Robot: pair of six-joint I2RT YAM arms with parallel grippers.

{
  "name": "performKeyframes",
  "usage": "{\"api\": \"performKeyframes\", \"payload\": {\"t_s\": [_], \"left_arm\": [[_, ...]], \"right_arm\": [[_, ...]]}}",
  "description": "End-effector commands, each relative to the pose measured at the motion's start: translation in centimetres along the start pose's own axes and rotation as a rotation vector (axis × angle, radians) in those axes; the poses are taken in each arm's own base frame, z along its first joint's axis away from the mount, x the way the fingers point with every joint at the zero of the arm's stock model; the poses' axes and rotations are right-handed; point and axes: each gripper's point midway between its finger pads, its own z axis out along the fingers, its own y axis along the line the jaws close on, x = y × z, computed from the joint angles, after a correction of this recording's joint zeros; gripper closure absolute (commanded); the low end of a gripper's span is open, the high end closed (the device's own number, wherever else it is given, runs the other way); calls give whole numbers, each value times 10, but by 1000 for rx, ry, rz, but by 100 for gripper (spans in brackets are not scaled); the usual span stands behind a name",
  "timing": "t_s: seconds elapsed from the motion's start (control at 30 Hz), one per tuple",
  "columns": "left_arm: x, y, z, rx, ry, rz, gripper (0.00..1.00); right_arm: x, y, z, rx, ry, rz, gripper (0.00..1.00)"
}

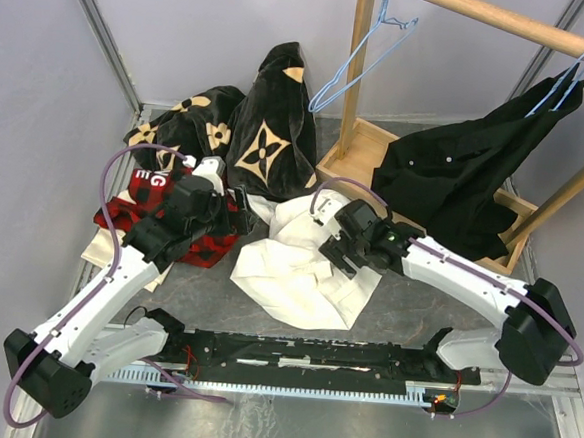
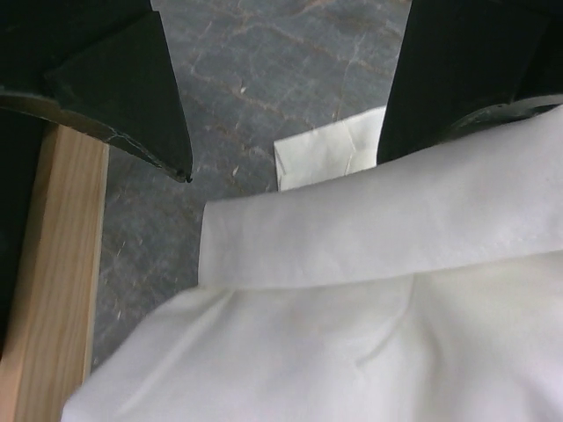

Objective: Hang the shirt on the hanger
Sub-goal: Adjust the shirt at the center of the board.

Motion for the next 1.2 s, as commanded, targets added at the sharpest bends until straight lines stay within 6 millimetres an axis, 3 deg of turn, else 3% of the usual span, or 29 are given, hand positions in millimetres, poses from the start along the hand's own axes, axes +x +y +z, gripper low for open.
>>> {"api": "performKeyframes", "payload": {"t_s": [0.0, 0.23, 0.4, 0.6, 0.77, 0.93, 1.17], "left_arm": [[-22, -1, -18, -1, -80, 43, 4], [-25, 4, -26, -21, -105, 55, 3], [-37, 4, -34, -28, -146, 73, 4], [-53, -1, -46, -12, -196, 91, 4], [-65, -17, -60, 66, -231, 104, 3], [-64, -35, -59, 158, -219, 105, 4], [-49, -56, -55, 285, -200, 88, 5]], "right_arm": [[-60, -7, 2, 4, -202, -56, 8], [-111, 24, 0, -199, -328, -73, 29], [-139, 55, -10, -344, -403, -49, 59], [-160, 87, -31, -450, -436, -27, 95], [-188, 90, -56, -495, -517, 125, 100], [-210, 76, -77, -461, -581, 236, 100], [-217, 64, -72, -400, -549, 308, 100]]}}
